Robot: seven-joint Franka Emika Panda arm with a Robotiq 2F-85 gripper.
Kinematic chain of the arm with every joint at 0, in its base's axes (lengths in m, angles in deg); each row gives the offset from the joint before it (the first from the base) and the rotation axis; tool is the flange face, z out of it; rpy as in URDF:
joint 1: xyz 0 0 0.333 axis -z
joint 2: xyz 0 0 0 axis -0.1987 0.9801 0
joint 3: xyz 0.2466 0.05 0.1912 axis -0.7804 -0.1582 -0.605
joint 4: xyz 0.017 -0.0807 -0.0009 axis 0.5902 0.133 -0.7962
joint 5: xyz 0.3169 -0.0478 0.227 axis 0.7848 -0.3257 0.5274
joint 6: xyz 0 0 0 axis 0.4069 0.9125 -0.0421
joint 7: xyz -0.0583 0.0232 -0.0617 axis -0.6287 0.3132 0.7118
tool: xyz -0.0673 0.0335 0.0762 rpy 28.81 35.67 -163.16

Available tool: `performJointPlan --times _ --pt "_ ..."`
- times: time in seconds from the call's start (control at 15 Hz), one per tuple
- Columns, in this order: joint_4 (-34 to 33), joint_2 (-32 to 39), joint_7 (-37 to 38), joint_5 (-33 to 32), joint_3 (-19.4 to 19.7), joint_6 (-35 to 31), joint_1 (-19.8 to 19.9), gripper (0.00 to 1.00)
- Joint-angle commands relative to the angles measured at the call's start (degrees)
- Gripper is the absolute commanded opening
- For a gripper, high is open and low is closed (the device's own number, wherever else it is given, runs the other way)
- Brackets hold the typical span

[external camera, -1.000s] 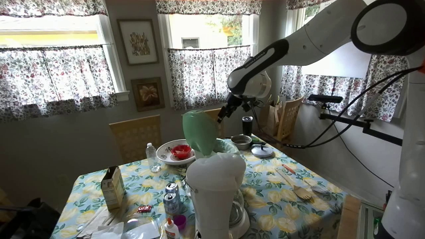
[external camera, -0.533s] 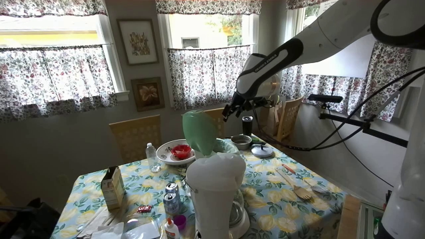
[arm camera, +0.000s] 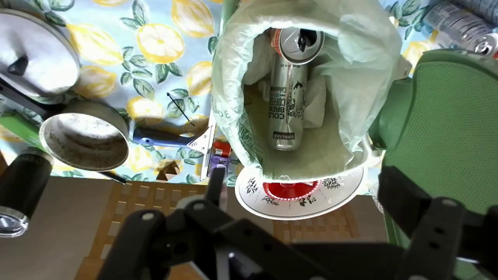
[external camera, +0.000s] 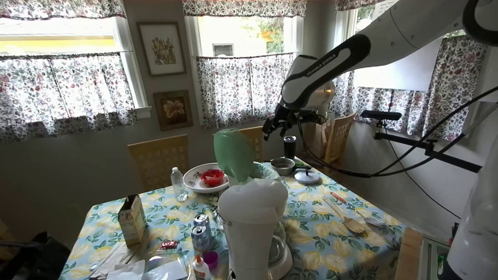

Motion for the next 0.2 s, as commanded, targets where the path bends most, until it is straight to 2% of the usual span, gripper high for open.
performJointPlan --times 0.0,0.13 --pt "-0.08 0.01 0.13 -0.11 0.70 0.13 -0.71 1.00" --pt "-0.08 0.15 0.13 -0.11 0.74 0.13 -0.69 1.00"
